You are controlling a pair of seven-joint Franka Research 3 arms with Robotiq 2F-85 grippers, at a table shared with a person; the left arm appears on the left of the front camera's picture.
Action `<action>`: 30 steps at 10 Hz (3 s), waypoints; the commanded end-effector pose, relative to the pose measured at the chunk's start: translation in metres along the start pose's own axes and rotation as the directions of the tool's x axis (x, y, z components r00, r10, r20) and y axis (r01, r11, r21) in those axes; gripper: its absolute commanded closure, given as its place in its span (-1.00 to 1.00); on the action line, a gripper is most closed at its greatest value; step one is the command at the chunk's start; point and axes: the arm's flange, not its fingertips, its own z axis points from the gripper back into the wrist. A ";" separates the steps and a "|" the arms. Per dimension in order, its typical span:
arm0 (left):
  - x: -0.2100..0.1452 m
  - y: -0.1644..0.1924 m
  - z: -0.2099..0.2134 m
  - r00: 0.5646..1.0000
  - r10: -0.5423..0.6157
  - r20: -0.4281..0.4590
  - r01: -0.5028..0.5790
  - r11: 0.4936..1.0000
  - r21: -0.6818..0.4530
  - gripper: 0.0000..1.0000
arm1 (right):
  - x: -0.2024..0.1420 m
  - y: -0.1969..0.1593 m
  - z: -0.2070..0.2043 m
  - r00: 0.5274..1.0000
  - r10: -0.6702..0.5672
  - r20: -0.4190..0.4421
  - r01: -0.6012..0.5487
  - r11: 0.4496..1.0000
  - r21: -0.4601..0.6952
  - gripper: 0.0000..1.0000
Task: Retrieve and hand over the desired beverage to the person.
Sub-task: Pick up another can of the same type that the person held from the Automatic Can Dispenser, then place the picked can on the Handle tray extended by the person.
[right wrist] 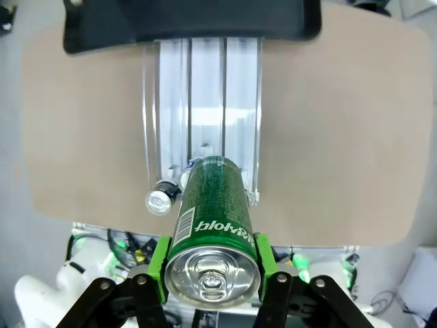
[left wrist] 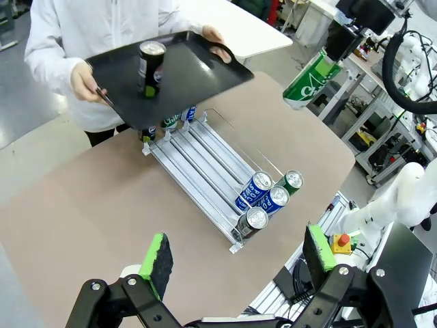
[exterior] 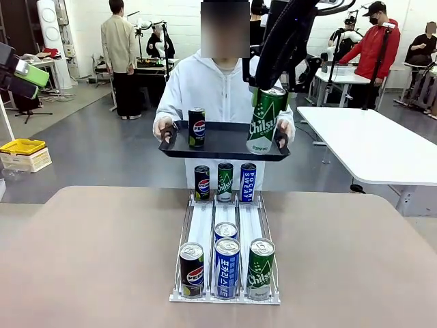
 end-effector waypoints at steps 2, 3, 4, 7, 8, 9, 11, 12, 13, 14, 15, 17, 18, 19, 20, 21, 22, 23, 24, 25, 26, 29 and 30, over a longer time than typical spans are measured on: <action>0.001 0.001 0.000 1.000 -0.008 0.009 0.008 1.000 -0.021 -1.00 | 0.029 0.019 0.006 1.000 -0.015 -0.020 0.014 0.999 -0.041 0.14; 0.001 0.001 0.000 1.000 -0.008 0.009 0.008 1.000 -0.021 -1.00 | 0.033 0.019 0.005 0.999 -0.018 -0.027 0.017 0.999 -0.034 0.14; 0.001 0.001 0.000 1.000 -0.008 0.009 0.008 1.000 -0.021 -1.00 | 0.016 0.009 -0.006 1.000 0.007 -0.014 -0.007 1.000 -0.012 0.14; 0.001 0.001 0.000 1.000 -0.008 0.009 0.008 1.000 -0.021 -1.00 | 0.016 0.009 -0.006 1.000 0.007 -0.014 -0.007 1.000 -0.012 0.14; 0.001 0.001 0.000 1.000 -0.008 0.009 0.008 1.000 -0.021 -1.00 | 0.016 0.009 -0.006 1.000 0.007 -0.014 -0.007 1.000 -0.012 0.14; 0.001 0.001 0.000 1.000 -0.008 0.009 0.008 1.000 -0.021 -1.00 | 0.016 0.009 -0.006 1.000 0.007 -0.014 -0.007 1.000 -0.012 0.14; 0.001 0.001 0.000 1.000 -0.008 0.009 0.008 1.000 -0.021 -1.00 | 0.016 0.009 -0.006 1.000 0.007 -0.014 -0.007 1.000 -0.012 0.14; 0.001 0.001 0.000 1.000 -0.008 0.009 0.008 1.000 -0.021 -1.00 | 0.016 0.009 -0.006 1.000 0.007 -0.014 -0.007 1.000 -0.012 0.14; 0.001 0.001 0.000 1.000 -0.008 0.009 0.008 1.000 -0.021 -1.00 | 0.016 0.009 -0.006 1.000 0.007 -0.014 -0.007 1.000 -0.012 0.14; 0.001 0.001 0.000 1.000 -0.008 0.009 0.008 1.000 -0.021 -1.00 | 0.016 0.009 -0.006 1.000 0.007 -0.014 -0.007 1.000 -0.012 0.14; 0.001 0.001 0.000 1.000 -0.008 0.009 0.008 1.000 -0.021 -1.00 | 0.016 0.009 -0.006 1.000 0.007 -0.014 -0.007 1.000 -0.012 0.14; 0.001 0.001 0.000 1.000 -0.008 0.009 0.008 1.000 -0.021 -1.00 | 0.016 0.009 -0.006 1.000 0.007 -0.014 -0.007 1.000 -0.012 0.14; 0.001 0.001 0.000 1.000 -0.008 0.009 0.008 1.000 -0.021 -1.00 | 0.016 0.009 -0.006 1.000 0.007 -0.014 -0.007 1.000 -0.012 0.14; 0.001 0.001 0.000 1.000 -0.008 0.009 0.008 1.000 -0.021 -1.00 | 0.016 0.009 -0.006 1.000 0.007 -0.014 -0.007 1.000 -0.012 0.14; 0.001 0.001 0.000 1.000 -0.008 0.009 0.008 1.000 -0.021 -1.00 | 0.016 0.009 -0.006 1.000 0.007 -0.014 -0.007 1.000 -0.012 0.14; 0.001 0.001 0.000 1.000 -0.008 0.009 0.008 1.000 -0.021 -1.00 | 0.016 0.009 -0.006 1.000 0.007 -0.014 -0.007 1.000 -0.012 0.14; 0.001 0.001 0.000 1.000 -0.008 0.009 0.008 1.000 -0.021 -1.00 | 0.016 0.009 -0.006 1.000 0.007 -0.014 -0.007 1.000 -0.012 0.14; 0.001 0.001 0.000 1.000 -0.008 0.009 0.008 1.000 -0.021 -1.00 | 0.016 0.009 -0.006 1.000 0.007 -0.014 -0.007 1.000 -0.012 0.14; 0.001 0.001 0.000 1.000 -0.008 0.009 0.008 1.000 -0.021 -1.00 | 0.016 0.009 -0.006 1.000 0.007 -0.014 -0.007 1.000 -0.012 0.14; 0.001 0.001 0.000 1.000 -0.008 0.009 0.008 1.000 -0.021 -1.00 | 0.016 0.009 -0.006 1.000 0.007 -0.014 -0.007 1.000 -0.012 0.14; 0.001 0.001 0.000 1.000 -0.008 0.009 0.008 1.000 -0.021 -1.00 | 0.020 0.012 -0.008 1.000 0.006 -0.022 -0.007 1.000 -0.019 -0.15; 0.001 0.001 0.000 1.000 -0.008 0.009 0.008 1.000 -0.021 -1.00 | 0.061 0.007 -0.010 0.997 0.033 -0.064 -0.037 0.998 -0.052 -0.15; 0.001 0.001 0.000 1.000 -0.008 0.009 0.008 1.000 -0.021 -1.00 | 0.070 0.009 -0.015 0.997 0.059 -0.046 -0.062 0.996 -0.064 -0.15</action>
